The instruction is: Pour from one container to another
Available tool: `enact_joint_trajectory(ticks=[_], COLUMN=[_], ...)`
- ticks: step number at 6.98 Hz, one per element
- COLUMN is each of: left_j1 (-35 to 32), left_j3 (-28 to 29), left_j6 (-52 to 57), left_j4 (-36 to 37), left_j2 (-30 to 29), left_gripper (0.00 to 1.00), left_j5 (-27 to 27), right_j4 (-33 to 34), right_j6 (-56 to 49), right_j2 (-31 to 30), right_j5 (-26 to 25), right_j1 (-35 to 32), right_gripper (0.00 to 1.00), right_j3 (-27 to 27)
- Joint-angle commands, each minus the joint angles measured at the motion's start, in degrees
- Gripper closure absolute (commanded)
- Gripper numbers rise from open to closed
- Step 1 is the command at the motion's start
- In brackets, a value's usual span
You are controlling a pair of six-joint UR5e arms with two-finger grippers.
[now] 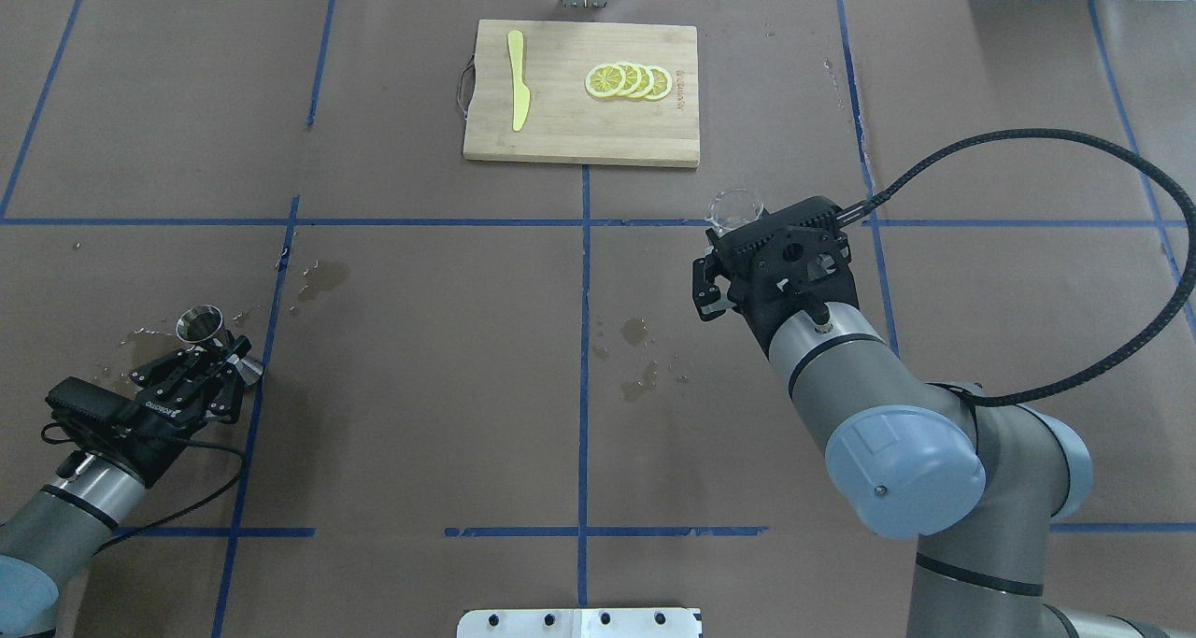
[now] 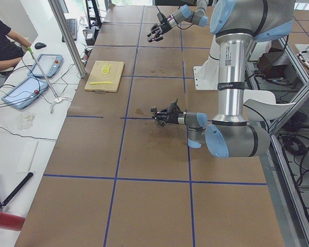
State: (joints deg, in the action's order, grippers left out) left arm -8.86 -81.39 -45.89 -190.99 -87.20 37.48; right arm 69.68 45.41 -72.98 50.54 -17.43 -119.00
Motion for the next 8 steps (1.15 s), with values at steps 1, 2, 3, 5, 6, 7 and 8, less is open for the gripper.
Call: enact_joint_trajectory(ticks=[1, 2, 3, 5, 6, 7, 8], left_j1=[0.0, 0.0, 0.0, 0.0, 0.0, 0.0, 0.0], left_j3=[0.1, 0.1, 0.1, 0.1, 0.1, 0.1, 0.0], left_j6=[0.0, 0.0, 0.1, 0.3, 0.3, 0.3, 0.3], left_j4=[0.1, 0.1, 0.1, 0.2, 0.2, 0.2, 0.2], left_j2=[0.0, 0.1, 0.1, -0.1, -0.1, -0.2, -0.3], left_gripper=[1.00, 1.00, 0.83, 0.56, 0.36, 0.35, 0.35], left_j5=[0.5, 0.5, 0.5, 0.3, 0.3, 0.2, 0.1], right_j4=[-0.1, -0.1, -0.1, -0.1, -0.1, -0.1, -0.1], right_j6=[-0.1, -0.1, -0.1, 0.0, -0.1, -0.1, -0.1], right_j2=[0.0, 0.1, 0.2, 0.4, 0.5, 0.5, 0.6], right_j5=[-0.1, -0.1, -0.1, -0.1, -0.1, 0.0, -0.1], right_j1=[0.0, 0.0, 0.1, 0.1, 0.1, 0.1, 0.1], right_gripper=[1.00, 1.00, 1.00, 1.00, 1.00, 1.00, 1.00], right_j3=[0.0, 0.0, 0.0, 0.0, 0.0, 0.0, 0.0])
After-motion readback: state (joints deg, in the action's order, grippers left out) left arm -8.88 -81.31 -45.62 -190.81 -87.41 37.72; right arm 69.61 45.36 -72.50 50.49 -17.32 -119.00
